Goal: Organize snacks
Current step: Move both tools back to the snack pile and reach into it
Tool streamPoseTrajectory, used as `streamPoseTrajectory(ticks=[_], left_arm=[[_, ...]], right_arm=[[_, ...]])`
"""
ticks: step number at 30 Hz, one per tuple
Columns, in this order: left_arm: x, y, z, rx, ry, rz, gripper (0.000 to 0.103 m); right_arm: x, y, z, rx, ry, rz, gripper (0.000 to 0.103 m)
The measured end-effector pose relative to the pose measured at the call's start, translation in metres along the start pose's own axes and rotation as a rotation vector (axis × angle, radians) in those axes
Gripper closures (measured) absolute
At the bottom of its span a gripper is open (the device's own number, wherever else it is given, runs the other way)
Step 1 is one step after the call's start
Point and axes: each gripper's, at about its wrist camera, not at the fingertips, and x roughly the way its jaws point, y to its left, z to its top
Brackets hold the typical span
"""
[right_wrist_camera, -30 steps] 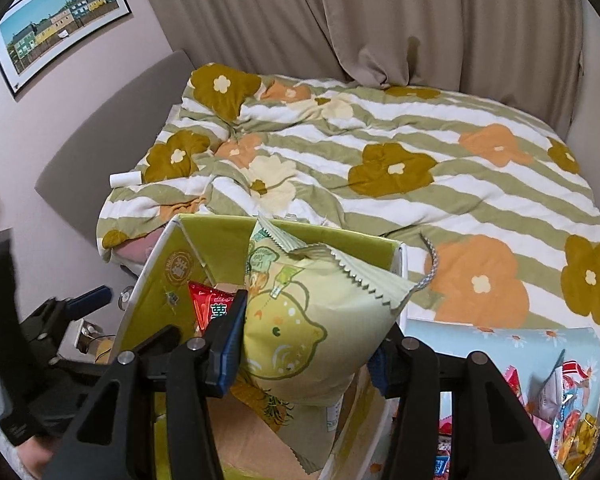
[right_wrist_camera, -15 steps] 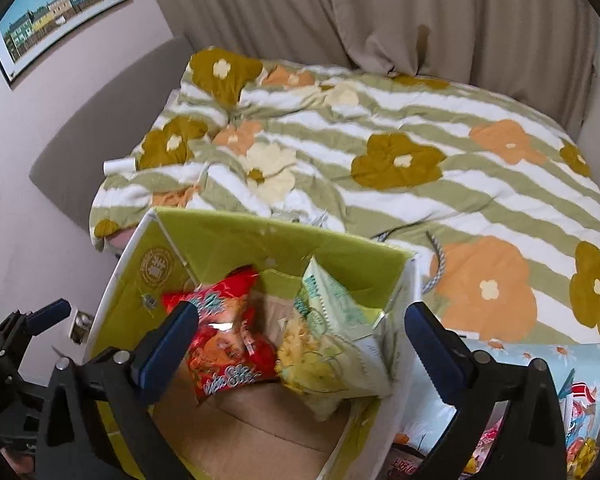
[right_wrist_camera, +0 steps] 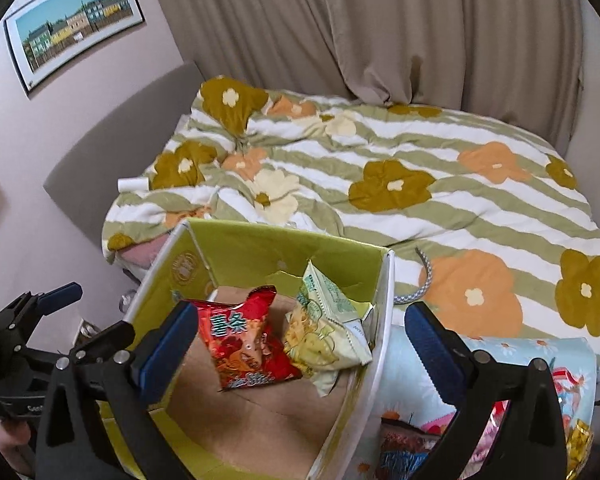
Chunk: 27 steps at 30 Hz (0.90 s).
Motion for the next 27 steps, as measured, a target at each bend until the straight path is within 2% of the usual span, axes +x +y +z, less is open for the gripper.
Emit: streamPoseTrajectory(ticks=[7, 14, 21, 27], left_arm=[[-0.04, -0.027, -0.001, 0.075, -0.086, -0.067, 0.0], [-0.065, -0.077, -0.014, 0.152, -0.116, -0.157, 0.0], [-0.081, -0.151, -0.042, 0.227, -0.11, -0.236, 0.0], [-0.079, -0.222, -0.067, 0.291, -0.08, -0.303, 0.0]], right_arm=[[-0.056, -0.005, -0.023, 0.061, -0.057, -0.053, 0.0], [-0.112, -0.03, -0.06, 0.087, -0.125, -0.13, 0.0], [-0.168, -0.082, -0.106, 0.116, -0.175, -0.21, 0.0], [-0.197, -0.141, -0.142, 0.142, -0.146, -0.24, 0.0]])
